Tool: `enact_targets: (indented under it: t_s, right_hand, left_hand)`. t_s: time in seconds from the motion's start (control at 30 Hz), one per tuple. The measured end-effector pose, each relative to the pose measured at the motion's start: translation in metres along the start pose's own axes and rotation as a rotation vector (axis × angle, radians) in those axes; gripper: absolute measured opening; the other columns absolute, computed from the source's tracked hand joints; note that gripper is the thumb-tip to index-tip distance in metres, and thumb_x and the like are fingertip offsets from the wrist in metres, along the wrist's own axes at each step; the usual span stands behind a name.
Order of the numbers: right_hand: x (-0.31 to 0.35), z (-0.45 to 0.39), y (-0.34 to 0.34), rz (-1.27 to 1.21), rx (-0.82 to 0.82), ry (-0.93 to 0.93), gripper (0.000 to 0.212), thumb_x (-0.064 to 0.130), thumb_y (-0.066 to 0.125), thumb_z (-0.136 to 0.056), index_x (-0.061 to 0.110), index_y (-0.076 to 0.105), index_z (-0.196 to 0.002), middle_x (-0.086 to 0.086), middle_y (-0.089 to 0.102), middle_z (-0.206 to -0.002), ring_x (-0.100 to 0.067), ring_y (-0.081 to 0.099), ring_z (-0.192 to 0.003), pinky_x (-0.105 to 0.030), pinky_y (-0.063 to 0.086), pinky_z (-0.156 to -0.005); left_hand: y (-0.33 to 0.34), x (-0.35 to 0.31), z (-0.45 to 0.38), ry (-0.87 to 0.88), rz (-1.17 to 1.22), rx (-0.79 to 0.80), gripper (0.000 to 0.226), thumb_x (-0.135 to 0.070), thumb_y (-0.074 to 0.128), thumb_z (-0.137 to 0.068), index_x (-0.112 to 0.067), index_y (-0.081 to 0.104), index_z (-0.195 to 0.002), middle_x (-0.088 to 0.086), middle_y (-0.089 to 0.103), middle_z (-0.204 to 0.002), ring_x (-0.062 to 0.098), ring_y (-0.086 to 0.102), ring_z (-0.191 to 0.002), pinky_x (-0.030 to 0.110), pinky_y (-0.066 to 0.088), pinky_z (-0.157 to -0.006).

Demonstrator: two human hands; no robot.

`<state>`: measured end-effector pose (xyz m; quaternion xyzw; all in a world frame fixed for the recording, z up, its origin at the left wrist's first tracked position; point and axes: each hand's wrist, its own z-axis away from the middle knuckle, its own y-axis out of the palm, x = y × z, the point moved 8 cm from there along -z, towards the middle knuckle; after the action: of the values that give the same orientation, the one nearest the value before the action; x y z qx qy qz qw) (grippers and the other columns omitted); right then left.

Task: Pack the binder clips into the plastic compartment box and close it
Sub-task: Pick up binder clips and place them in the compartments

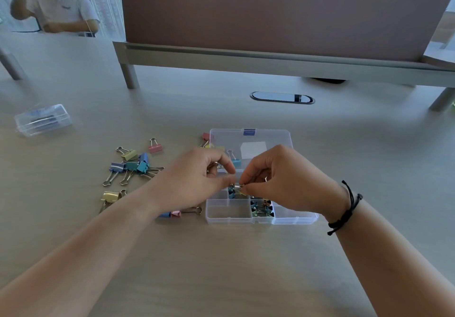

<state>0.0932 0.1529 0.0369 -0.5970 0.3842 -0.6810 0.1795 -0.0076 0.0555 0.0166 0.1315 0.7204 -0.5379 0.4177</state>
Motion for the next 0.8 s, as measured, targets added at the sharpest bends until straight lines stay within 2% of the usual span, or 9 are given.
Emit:
enact_targets:
  t_s: [0.07, 0.23, 0.33, 0.43, 0.47, 0.6, 0.67, 0.73, 0.8]
  right_hand:
    - [0.002, 0.0, 0.001, 0.065, -0.002, -0.022, 0.01, 0.013, 0.075, -0.081, 0.022, 0.078, -0.083, 0.01, 0.07, -0.068, 0.005, 0.059, -0.054, -0.005, 0.041, -0.053]
    - [0.005, 0.0, 0.005, 0.171, -0.005, -0.051, 0.013, 0.016, 0.073, -0.081, 0.027, 0.079, -0.084, 0.009, 0.07, -0.073, -0.005, 0.062, -0.069, -0.009, 0.047, -0.063]
    - [0.01, 0.001, 0.007, 0.25, 0.003, -0.069, 0.014, 0.017, 0.07, -0.083, 0.026, 0.079, -0.087, 0.008, 0.071, -0.077, -0.005, 0.061, -0.07, -0.008, 0.046, -0.069]
    - [0.013, -0.001, 0.008, 0.286, 0.024, -0.066, 0.016, 0.015, 0.067, -0.083, 0.025, 0.079, -0.087, 0.009, 0.07, -0.077, -0.003, 0.058, -0.068, -0.006, 0.045, -0.067]
    - [0.015, -0.002, 0.009, 0.301, 0.029, -0.062, 0.016, 0.014, 0.066, -0.082, 0.024, 0.079, -0.086, 0.009, 0.07, -0.077, -0.004, 0.058, -0.07, -0.008, 0.046, -0.069]
    - [0.021, -0.01, 0.014, 0.454, 0.078, -0.053, 0.018, 0.016, 0.06, -0.084, 0.017, 0.077, -0.087, -0.003, 0.066, -0.088, -0.02, 0.057, -0.088, -0.033, 0.053, -0.082]
    - [0.025, -0.013, 0.018, 0.532, 0.131, -0.065, 0.02, 0.016, 0.055, -0.089, 0.01, 0.075, -0.091, -0.005, 0.063, -0.084, -0.026, 0.061, -0.089, -0.032, 0.051, -0.081]
    - [0.031, -0.015, 0.021, 0.61, 0.166, -0.087, 0.026, 0.015, 0.049, -0.092, 0.008, 0.074, -0.095, -0.006, 0.055, -0.081, -0.027, 0.06, -0.089, -0.03, 0.046, -0.078]
    - [0.032, -0.017, 0.022, 0.642, 0.176, -0.088, 0.027, 0.015, 0.049, -0.092, 0.007, 0.075, -0.095, -0.007, 0.054, -0.082, -0.027, 0.058, -0.087, -0.03, 0.045, -0.079]
  left_hand:
    - [0.004, 0.001, 0.0, 0.002, -0.042, 0.016, 0.01, -0.036, 0.074, -0.086, -0.03, 0.068, -0.092, -0.015, 0.042, -0.05, 0.004, 0.036, -0.047, 0.018, 0.032, -0.05]
    - [0.009, 0.004, 0.0, -0.003, -0.08, 0.03, 0.012, -0.039, 0.075, -0.085, -0.029, 0.071, -0.091, -0.018, 0.044, -0.049, 0.004, 0.036, -0.044, 0.018, 0.029, -0.049]
    - [0.008, 0.004, -0.001, -0.004, -0.067, 0.023, 0.011, -0.038, 0.076, -0.084, -0.028, 0.072, -0.088, -0.017, 0.044, -0.047, 0.004, 0.036, -0.044, 0.018, 0.029, -0.048]
    - [0.007, 0.005, -0.002, -0.004, -0.06, 0.018, 0.01, -0.037, 0.076, -0.084, -0.028, 0.073, -0.087, -0.014, 0.043, -0.047, 0.004, 0.036, -0.044, 0.017, 0.029, -0.048]
    - [0.007, 0.006, -0.003, -0.002, -0.057, 0.018, 0.009, -0.037, 0.076, -0.085, -0.028, 0.074, -0.086, -0.013, 0.043, -0.047, 0.004, 0.036, -0.045, 0.017, 0.03, -0.048]
    - [0.007, 0.005, -0.004, 0.014, -0.056, 0.033, 0.005, -0.033, 0.076, -0.085, -0.028, 0.075, -0.084, -0.013, 0.046, -0.048, 0.004, 0.038, -0.046, 0.015, 0.032, -0.047]
    - [0.008, 0.002, -0.004, 0.029, -0.041, 0.047, 0.004, -0.03, 0.076, -0.085, -0.027, 0.076, -0.084, -0.013, 0.045, -0.047, 0.004, 0.038, -0.046, 0.016, 0.031, -0.047]
    - [0.009, -0.001, -0.004, 0.044, -0.036, 0.058, 0.006, -0.03, 0.076, -0.085, -0.025, 0.077, -0.086, -0.012, 0.044, -0.049, 0.006, 0.037, -0.046, 0.016, 0.03, -0.047]
    - [0.009, 0.0, -0.003, 0.034, -0.043, 0.064, 0.008, -0.031, 0.078, -0.083, -0.025, 0.077, -0.088, -0.012, 0.043, -0.047, 0.006, 0.038, -0.045, 0.016, 0.03, -0.047]
